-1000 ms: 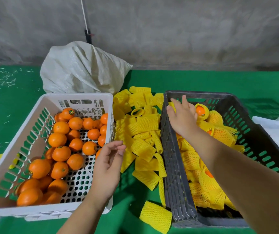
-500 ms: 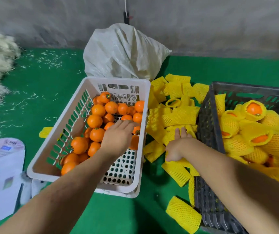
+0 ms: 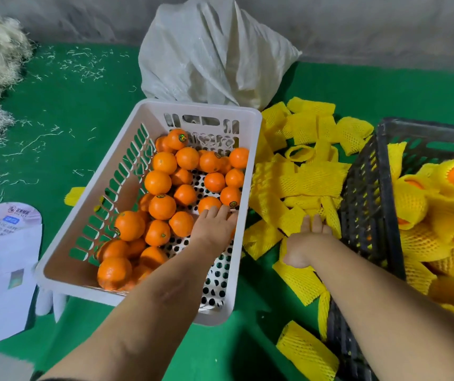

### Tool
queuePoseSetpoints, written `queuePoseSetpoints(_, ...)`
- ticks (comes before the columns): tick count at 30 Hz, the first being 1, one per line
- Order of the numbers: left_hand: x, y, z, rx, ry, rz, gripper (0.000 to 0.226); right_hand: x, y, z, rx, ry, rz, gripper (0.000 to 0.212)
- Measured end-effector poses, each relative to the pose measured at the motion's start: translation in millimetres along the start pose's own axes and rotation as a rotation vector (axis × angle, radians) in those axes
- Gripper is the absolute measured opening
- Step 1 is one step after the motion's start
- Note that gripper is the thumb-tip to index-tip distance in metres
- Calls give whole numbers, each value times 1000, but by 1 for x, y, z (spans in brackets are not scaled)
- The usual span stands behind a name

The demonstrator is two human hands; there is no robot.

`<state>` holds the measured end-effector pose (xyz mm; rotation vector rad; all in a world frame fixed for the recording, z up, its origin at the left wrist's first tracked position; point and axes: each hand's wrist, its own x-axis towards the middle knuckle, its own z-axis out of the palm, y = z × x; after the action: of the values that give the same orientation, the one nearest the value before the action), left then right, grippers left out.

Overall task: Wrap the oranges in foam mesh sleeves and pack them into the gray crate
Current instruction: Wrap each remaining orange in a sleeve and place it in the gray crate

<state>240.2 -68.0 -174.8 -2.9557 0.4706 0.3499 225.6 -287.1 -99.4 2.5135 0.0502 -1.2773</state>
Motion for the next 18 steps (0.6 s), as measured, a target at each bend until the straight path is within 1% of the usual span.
queuePoseSetpoints(3,1,-1,0,12,44,-25,74,-2,4,2,47,18,-10,61)
queuePoseSetpoints(5,0,-6,-9,-84,47,-79,66,-9,4,-5,132,108,-25,53)
queuePoseSetpoints(7,-6,-12,-29,-360,95,-204,65,-20,4,-15,267,260,-63,44)
queuePoseSetpoints(9,-16,-17,-56,-754,218,-320,75,-34,8,-26,532,390,-150,43)
queuePoseSetpoints(10,-23,-17,-70,-956,303,-339,80,-44,13,-31,697,430,-206,46)
queuePoseSetpoints(12,-48,-10,-98,-1341,435,-294,87,-67,25,-36,1017,492,-327,54)
queuePoseSetpoints(13,-64,-2,-109,-1493,457,-238,87,-80,31,-34,1160,513,-380,55)
queuePoseSetpoints(14,-80,6,-118,-1598,462,-160,81,-90,36,-29,1269,526,-427,56)
queuePoseSetpoints(16,-104,26,-127,-1688,400,7,62,-106,39,-12,1462,514,-564,57)
queuePoseSetpoints(17,-110,37,-129,-1707,333,63,56,-111,37,-3,1563,499,-634,56)
queuePoseSetpoints(18,-113,48,-130,-1730,264,91,56,-115,34,6,1650,491,-686,54)
